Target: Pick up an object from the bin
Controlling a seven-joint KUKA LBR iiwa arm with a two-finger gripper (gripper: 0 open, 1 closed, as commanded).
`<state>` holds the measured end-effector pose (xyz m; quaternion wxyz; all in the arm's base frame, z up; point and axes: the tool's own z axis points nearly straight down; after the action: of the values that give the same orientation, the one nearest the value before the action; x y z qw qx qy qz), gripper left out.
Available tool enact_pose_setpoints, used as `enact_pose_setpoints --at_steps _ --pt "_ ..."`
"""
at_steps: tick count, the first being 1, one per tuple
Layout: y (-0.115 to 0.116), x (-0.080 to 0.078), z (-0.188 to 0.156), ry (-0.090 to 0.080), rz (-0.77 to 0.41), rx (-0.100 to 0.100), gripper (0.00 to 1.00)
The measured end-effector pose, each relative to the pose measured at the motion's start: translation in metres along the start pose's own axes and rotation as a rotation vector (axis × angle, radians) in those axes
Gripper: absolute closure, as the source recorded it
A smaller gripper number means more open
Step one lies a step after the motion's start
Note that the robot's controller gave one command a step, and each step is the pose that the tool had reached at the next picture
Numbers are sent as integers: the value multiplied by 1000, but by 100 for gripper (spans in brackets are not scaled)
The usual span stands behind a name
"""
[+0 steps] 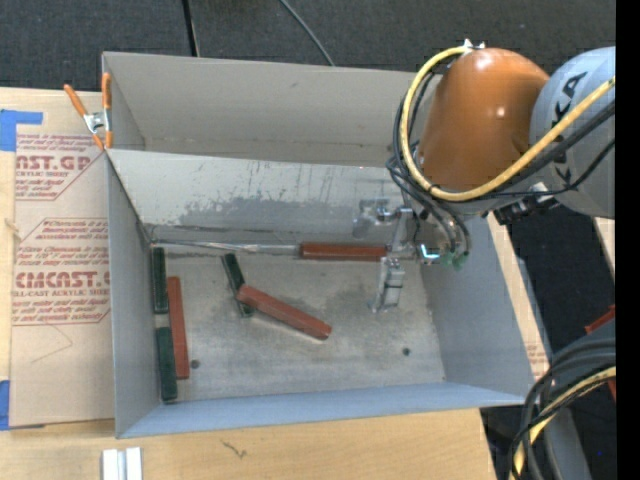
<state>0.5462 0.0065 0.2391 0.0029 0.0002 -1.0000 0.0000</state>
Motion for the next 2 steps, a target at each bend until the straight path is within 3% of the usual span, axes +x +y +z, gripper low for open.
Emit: enact_pose_setpoints --at_steps 1,2 --pt "0 -1 -4 -8 0 0 0" --pt "12 -13 47 -15 -36 1 0"
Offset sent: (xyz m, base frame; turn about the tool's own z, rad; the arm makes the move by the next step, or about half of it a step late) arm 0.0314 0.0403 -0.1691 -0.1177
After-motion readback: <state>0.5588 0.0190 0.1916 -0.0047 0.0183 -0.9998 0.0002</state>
